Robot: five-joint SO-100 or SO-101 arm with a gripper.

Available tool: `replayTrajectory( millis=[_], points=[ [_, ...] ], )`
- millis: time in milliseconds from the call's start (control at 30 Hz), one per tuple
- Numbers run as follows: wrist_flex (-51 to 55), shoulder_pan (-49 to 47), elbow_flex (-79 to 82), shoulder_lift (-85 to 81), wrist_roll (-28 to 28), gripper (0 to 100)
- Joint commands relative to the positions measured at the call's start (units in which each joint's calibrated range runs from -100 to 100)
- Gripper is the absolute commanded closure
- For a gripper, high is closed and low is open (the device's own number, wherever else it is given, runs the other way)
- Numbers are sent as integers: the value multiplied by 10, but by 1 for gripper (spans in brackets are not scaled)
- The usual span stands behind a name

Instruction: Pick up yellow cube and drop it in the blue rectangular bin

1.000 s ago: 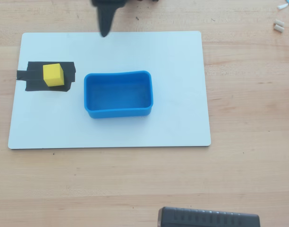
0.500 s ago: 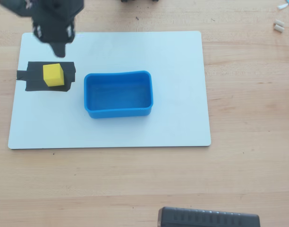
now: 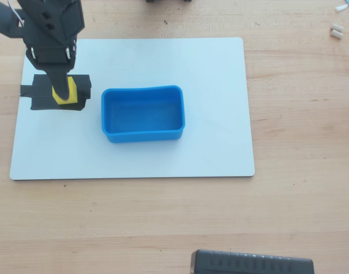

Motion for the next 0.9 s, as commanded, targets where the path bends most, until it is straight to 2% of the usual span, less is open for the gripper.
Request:
replayTrajectory(
  millis=[0, 500, 633, 800, 867],
  points=[
    [19, 6, -60, 0, -4, 63],
    [20, 18, -83, 75, -5, 64],
    [16, 18, -83, 78, -5, 72],
    [15, 19, -83, 78, -5, 92],
    [15, 19, -82, 78, -5, 94]
  ],
)
